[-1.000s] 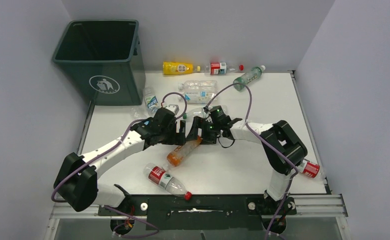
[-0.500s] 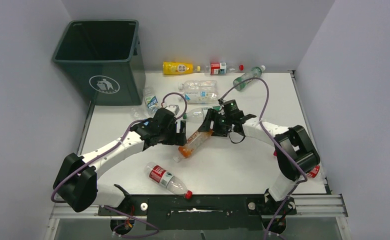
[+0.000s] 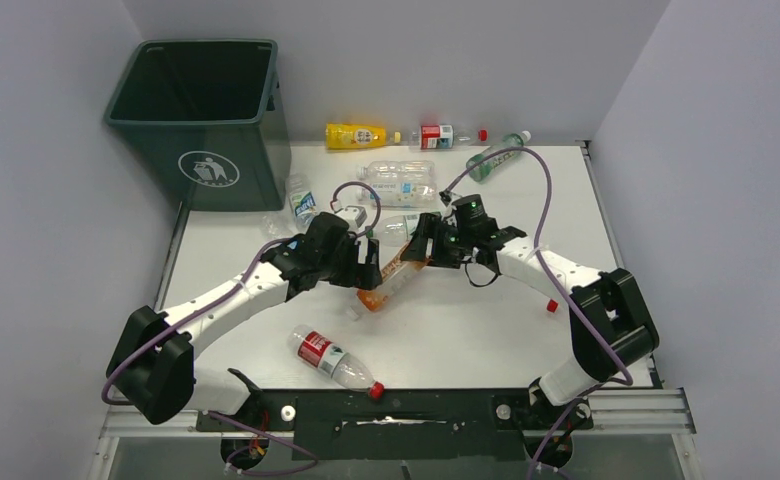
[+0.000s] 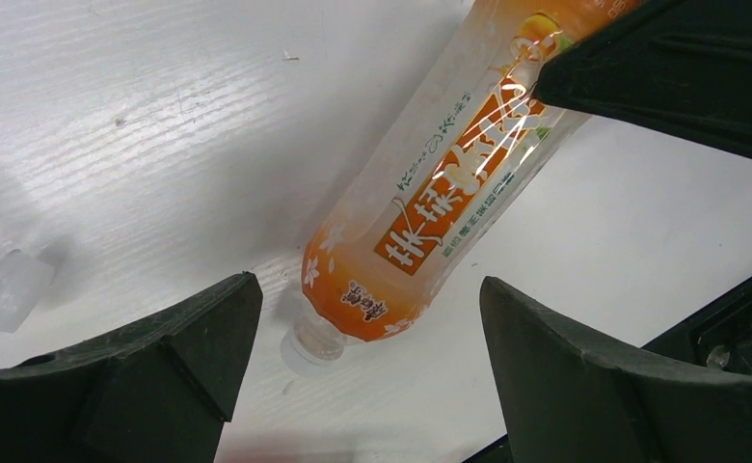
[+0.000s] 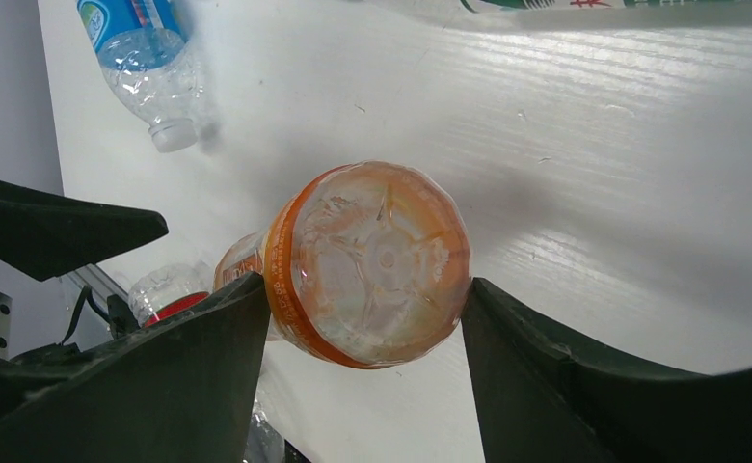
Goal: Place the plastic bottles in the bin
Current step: Place the plastic bottle in the trash bin.
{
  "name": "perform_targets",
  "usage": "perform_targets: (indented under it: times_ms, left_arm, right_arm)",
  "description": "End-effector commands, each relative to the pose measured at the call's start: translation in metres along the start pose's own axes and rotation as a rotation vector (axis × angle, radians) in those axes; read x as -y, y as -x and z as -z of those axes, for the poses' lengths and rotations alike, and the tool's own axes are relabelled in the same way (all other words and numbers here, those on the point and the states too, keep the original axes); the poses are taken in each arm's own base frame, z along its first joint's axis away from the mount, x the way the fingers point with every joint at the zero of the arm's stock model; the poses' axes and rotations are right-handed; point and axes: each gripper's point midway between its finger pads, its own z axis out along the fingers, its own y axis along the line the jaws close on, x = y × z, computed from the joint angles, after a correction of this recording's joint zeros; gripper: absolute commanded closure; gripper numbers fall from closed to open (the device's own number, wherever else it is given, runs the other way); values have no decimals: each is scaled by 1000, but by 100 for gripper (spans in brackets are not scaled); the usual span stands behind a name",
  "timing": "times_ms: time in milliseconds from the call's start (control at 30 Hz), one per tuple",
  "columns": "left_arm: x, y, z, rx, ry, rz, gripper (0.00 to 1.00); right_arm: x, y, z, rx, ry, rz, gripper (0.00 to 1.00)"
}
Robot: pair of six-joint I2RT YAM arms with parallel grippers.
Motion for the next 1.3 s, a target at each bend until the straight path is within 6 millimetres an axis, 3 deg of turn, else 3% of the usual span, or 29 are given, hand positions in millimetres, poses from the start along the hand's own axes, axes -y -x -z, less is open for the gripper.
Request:
perform_targets:
  times_ms: [0,400,867,933,1033,1133,1267]
  left_arm:
    - [23,37,6,105,-82,-68,15]
    - [28,28,-6,55,-103,-141,14]
    - [45,19,-13,25,-145,-189,13]
    - [45,19,-14,26,-140,-191,15]
    - [44,21,-13,34,-128,-190,26]
    - [44,24,-12,39,-120,-188,33]
    - [45,31,-8,57,-111,-182,37]
  right_arm:
    - [-30,22,20,49,98,62,47]
    - [-46,32,40,50,183,77,48]
    - [-55,38,48,53,237,81,49]
    - [-55,38,49,54,241,81,49]
    - [-55,39,52,59,244,80,49]
    - [-54,40,53,61,242,77,43]
    - [-53,41,57,71,228,78,28]
